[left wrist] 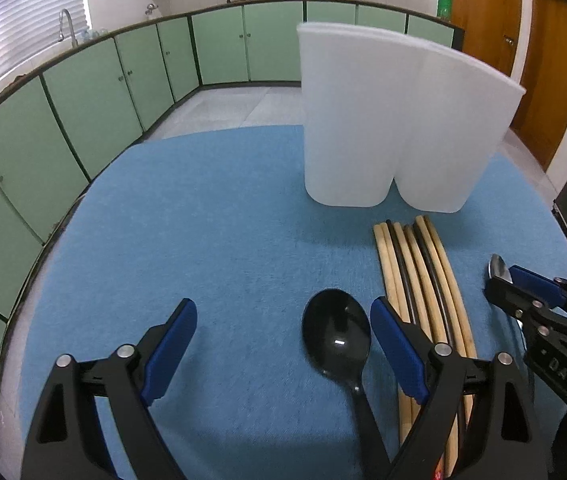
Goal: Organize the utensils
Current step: 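Grasp the black spoon with the left tool while the right tool grasps the metal spoon, then lift both spoons and drop them into the white utensil holder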
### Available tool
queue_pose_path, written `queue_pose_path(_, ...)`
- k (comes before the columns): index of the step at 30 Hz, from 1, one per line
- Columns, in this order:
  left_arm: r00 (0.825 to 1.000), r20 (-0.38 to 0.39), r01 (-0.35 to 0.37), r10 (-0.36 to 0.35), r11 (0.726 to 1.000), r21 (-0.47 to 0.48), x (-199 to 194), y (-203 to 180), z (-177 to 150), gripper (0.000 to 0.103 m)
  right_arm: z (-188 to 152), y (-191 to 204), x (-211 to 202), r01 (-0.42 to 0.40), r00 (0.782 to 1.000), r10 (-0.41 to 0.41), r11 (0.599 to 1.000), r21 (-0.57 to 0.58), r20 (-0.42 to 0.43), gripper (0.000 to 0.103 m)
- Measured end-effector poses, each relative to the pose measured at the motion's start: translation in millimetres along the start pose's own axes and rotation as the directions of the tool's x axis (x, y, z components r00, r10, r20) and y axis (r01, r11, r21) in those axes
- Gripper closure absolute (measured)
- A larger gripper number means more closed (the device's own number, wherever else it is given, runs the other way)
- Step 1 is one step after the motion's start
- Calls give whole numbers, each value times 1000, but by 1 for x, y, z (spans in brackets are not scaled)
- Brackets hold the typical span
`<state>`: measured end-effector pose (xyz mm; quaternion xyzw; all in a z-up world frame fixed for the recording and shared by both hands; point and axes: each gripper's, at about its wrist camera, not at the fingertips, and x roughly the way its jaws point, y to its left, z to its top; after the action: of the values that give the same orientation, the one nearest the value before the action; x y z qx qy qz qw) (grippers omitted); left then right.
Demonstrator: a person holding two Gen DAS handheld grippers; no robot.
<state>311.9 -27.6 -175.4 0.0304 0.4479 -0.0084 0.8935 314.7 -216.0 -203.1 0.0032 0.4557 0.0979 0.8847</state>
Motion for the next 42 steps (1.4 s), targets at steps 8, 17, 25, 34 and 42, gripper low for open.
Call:
queue_pose_path(8,999,-42,3,-5,999,-33,18,5,9,17,-2,-6,0,-15,1000,15,1000,-2,-5,75)
queue_pose_path(17,995,-34,93,-95,994,-59,12,8,17,69,11,2,1,-7,999,7,1000,8,-50,76)
queue_pose_path(25,964,206,172,-167,985,-6,-33,19,5,69,5,-12,-57,-84,978,75,996,41,195,76)
queue_pose_path(34,878,449,170,-166,985,31,-85,22,-3,69,17,-19,-109,-128,918,109,991,25,380,76)
queue_pose_path(42,785,600,154,-152,987,49,-120,26,65,69,77,-31,-151,-162,850,141,987,-2,507,76)
